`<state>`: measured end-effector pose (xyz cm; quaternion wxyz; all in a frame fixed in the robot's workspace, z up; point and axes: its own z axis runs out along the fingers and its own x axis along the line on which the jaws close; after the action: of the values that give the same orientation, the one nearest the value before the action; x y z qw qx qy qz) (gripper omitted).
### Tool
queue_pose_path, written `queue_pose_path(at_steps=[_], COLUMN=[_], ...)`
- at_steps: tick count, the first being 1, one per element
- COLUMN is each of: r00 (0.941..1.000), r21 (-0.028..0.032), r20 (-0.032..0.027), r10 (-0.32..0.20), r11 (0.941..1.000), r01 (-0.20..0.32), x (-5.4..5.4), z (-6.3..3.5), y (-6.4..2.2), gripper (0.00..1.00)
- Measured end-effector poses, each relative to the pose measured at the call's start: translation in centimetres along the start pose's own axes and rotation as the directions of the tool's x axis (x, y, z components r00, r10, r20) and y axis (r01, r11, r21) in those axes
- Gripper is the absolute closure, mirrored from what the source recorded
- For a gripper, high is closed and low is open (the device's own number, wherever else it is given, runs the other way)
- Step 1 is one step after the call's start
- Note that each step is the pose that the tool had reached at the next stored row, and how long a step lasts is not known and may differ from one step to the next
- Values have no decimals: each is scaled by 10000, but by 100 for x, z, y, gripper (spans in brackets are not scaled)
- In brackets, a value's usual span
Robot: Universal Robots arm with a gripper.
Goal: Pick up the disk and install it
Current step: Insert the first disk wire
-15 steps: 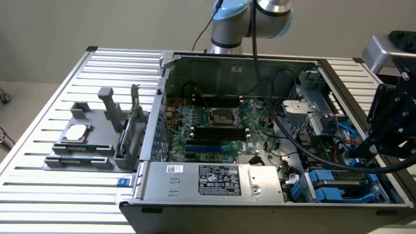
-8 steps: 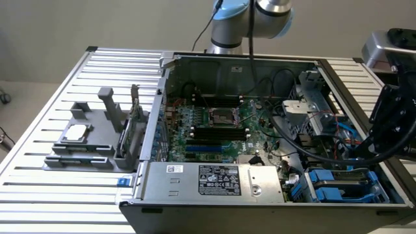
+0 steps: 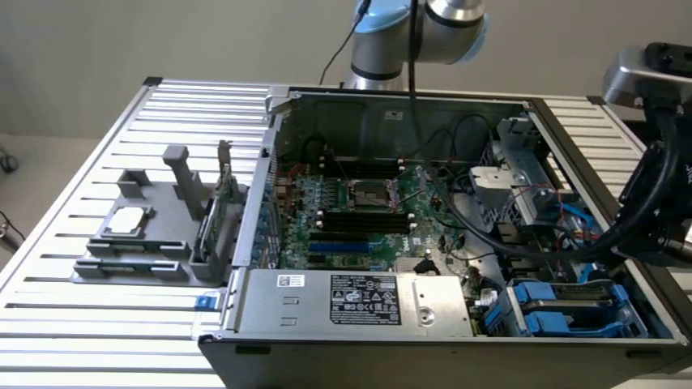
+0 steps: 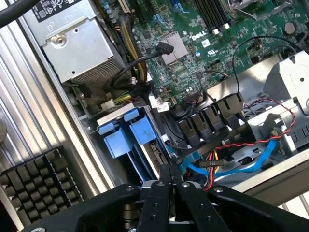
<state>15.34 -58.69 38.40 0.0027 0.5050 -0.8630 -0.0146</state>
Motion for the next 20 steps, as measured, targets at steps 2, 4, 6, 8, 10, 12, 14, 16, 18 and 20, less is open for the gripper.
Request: queue_pose_path(at_steps=[2, 4, 6, 8, 10, 12, 14, 16, 18, 20], r00=[9994, 9975, 9944, 9900, 9842, 9775, 9690, 9595, 9490, 9372], r21=[3, 6, 9, 11, 13, 15, 17, 18, 18, 18], r20=[10, 21, 30, 41, 51, 61, 72, 82, 93, 103], r10=[351, 711, 1060, 1410, 1769, 2109, 2469, 2814, 3152, 3486], r11=[9994, 9975, 9944, 9900, 9842, 9775, 9690, 9596, 9490, 9373], r01=[-351, -711, -1060, -1410, -1769, -2110, -2469, -2814, -3152, -3487], x=[0, 0, 0, 0, 0, 0, 0, 0, 0, 0], z=[1, 2, 3, 4, 5, 6, 7, 8, 9, 10], y=[0, 0, 0, 0, 0, 0, 0, 0, 0, 0], gripper=[82, 76, 76, 76, 76, 76, 76, 76, 76, 76])
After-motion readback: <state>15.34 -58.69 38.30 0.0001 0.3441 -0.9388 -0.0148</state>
